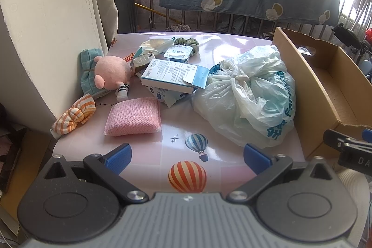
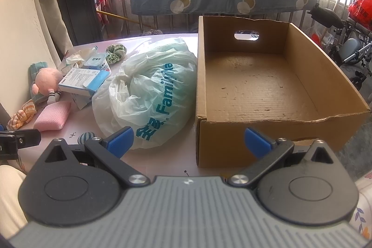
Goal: Organize soft objects
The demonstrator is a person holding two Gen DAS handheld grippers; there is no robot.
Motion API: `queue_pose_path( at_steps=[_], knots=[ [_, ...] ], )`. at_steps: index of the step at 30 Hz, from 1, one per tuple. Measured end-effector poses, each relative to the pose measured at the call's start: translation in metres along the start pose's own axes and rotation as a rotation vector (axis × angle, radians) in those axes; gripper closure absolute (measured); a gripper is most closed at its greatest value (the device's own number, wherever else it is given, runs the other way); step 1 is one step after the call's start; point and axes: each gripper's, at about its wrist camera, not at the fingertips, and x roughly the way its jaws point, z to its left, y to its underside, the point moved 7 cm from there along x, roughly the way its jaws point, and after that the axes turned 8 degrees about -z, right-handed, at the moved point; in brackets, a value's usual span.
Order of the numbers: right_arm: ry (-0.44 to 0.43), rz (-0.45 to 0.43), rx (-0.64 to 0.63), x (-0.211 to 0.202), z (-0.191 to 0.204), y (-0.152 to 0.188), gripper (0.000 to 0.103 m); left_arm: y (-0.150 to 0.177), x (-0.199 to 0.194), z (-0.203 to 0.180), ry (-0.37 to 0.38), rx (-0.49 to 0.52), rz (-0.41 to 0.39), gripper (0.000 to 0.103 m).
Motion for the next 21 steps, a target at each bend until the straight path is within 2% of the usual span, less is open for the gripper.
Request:
queue_pose_path(
  at_steps=[21],
  knots=[
    [0.003,-0.001,-0.002,0.0002,0.0014,-0.0023,0.001,0.0015,-0.0004,0.0035,-0.001,-0.008,0.001,0.0]
  ],
)
